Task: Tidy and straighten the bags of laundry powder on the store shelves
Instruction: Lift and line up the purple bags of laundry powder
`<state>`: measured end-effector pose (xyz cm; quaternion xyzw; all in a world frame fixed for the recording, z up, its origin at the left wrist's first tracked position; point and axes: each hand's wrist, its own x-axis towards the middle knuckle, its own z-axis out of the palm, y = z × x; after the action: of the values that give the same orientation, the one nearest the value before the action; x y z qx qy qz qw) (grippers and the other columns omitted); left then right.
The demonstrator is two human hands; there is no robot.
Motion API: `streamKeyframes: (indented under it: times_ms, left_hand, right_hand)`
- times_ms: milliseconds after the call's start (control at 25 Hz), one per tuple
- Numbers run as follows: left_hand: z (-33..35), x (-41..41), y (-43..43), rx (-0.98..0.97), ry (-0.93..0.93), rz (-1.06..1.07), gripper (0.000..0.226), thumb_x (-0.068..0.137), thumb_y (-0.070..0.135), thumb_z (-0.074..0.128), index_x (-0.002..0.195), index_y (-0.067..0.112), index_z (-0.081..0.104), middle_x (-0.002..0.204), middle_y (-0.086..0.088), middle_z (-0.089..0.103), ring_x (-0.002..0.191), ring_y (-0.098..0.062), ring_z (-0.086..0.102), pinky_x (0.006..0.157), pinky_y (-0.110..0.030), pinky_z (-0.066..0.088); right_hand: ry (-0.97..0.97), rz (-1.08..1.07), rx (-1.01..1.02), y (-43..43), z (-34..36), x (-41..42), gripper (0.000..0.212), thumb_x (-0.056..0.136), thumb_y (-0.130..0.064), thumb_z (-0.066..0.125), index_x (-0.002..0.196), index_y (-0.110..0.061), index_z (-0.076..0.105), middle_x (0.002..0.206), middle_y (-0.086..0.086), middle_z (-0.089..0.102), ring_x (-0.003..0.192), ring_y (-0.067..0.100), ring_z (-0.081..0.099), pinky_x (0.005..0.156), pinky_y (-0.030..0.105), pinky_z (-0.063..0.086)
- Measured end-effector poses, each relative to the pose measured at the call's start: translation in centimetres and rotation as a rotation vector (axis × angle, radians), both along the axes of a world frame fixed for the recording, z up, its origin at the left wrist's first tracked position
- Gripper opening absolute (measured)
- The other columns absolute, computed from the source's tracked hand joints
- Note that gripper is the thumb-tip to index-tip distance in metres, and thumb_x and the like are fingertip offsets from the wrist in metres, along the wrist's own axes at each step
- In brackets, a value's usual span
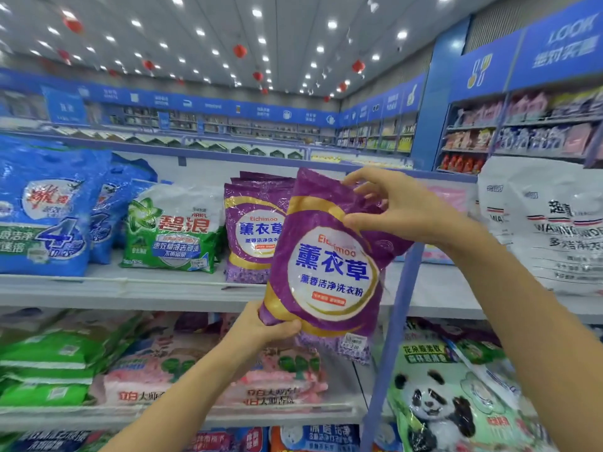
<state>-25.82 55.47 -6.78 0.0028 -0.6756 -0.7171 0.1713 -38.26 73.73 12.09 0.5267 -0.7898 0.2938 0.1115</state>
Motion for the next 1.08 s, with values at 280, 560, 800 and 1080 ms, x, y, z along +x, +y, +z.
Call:
streamKeyframes:
  times_ms: [280, 560, 800, 1080]
  left_hand:
    - [0.6, 0.2, -2.0, 0.038, 0.0, -0.018, 0.072, 0.033, 0.047, 0.092, 0.095, 0.018, 0.073, 0.1, -0.009, 0.073, 0.094, -0.021, 0.068, 0.076, -0.029, 0.055]
    - [0.8, -0.4, -3.8, 0.091, 0.005, -0.019, 0.071, 0.033, 0.047, 0.092, 0.096, 0.022, 0.073, 0.105, -0.008, 0.072, 0.099, -0.022, 0.067, 0.085, -0.04, 0.054]
    - [3.6, -1.4, -7.0, 0.215, 0.125, 0.096, 0.079, 0.02, 0.04, 0.095, 0.089, 0.013, 0.071, 0.092, -0.006, 0.074, 0.084, -0.016, 0.07, 0.064, -0.033, 0.059]
    - [5.4, -4.5, -11.9, -0.053, 0.0, 0.319, 0.037, 0.075, 0.012, 0.073, 0.107, 0.021, 0.056, 0.101, 0.0, 0.067, 0.103, -0.023, 0.062, 0.084, -0.04, 0.055]
  right_hand:
    - [-0.163, -0.13, -0.173, 0.4, -1.1, -3.4, 0.008, 0.083, -0.015, 0.067, 0.085, -0.007, 0.065, 0.065, -0.004, 0.067, 0.051, -0.002, 0.061, 0.048, 0.009, 0.043]
    - [-0.453, -0.039, -0.343, -2.8, 0.7, -4.3, 0.008, 0.084, -0.015, 0.067, 0.088, -0.01, 0.062, 0.058, -0.004, 0.069, 0.052, 0.007, 0.061, 0.052, 0.019, 0.052]
    - [-0.723, -0.065, -0.272, -6.6, -4.7, -3.2, 0.042, 0.09, -0.043, 0.051, 0.123, -0.018, 0.043, 0.111, 0.005, 0.063, 0.094, 0.016, 0.061, 0.075, 0.03, 0.054]
    - [-0.732, -0.05, -0.153, -12.0, -9.8, -2.7, 0.062, 0.085, -0.024, 0.067, 0.136, -0.006, 0.037, 0.115, -0.002, 0.055, 0.108, 0.013, 0.05, 0.093, 0.026, 0.039]
